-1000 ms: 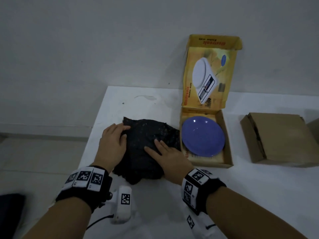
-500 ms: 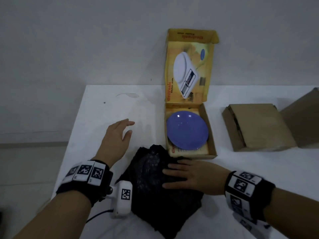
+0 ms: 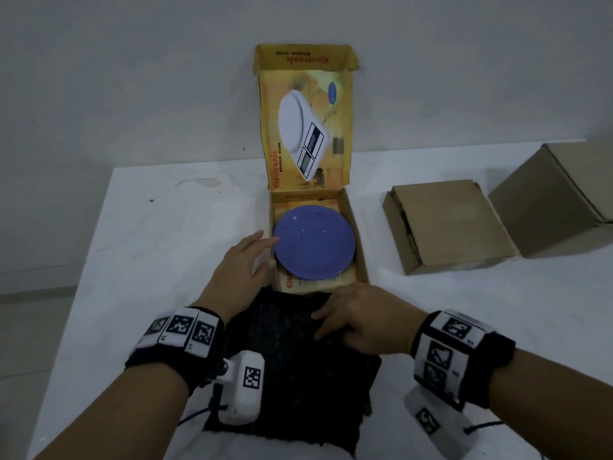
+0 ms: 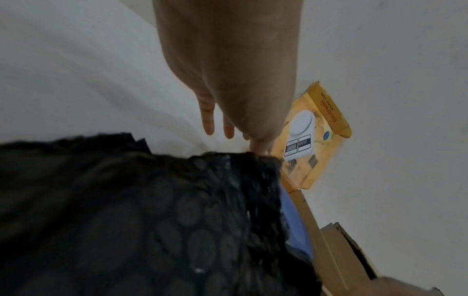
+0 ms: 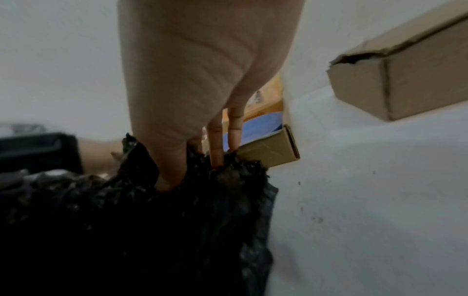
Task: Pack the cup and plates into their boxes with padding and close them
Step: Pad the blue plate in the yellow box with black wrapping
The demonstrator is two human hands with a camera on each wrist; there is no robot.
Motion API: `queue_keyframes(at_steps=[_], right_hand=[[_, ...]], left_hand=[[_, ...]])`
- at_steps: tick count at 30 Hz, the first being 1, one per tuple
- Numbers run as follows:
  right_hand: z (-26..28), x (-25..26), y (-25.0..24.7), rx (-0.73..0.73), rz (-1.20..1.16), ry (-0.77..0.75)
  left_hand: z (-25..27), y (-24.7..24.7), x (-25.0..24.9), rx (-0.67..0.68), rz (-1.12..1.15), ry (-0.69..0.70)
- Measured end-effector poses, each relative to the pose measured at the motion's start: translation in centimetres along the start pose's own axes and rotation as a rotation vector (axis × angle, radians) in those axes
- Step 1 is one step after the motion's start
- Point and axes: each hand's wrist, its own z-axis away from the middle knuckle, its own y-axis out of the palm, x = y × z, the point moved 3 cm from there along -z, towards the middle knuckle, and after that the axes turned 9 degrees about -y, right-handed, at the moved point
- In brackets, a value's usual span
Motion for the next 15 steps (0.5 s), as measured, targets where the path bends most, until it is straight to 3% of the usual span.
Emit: queue_keyframes(at_steps=[3,6,10,12,15], right_hand=[[0.9,-2.0,-1.9,-0.359,-0.3,0.288],[1.8,-3.8,-3.7,-0.657,-0.356,0.454],[2.2,-5.7,-4.8,-0.932,-0.513,0.577],[2.0,-6.1,-5.1,-0.88,-0.376,0.595],[1.7,-5.1,-4.3,-0.376,-0.025,0.589]], left_hand=[[0.0,0.5,-0.6,-0.026,-0.002,-0.011],[0.0,0.8,-0.9,-0.078,-0.03,0.013],[-0.2,1.1,-0.6,-0.083,-0.022,-0.047],[-0.2,1.2,-0.8,-0.088,-0.024,-0.053],[0.0,1.3,-1.3,-0.132,-0.042,-0.054]])
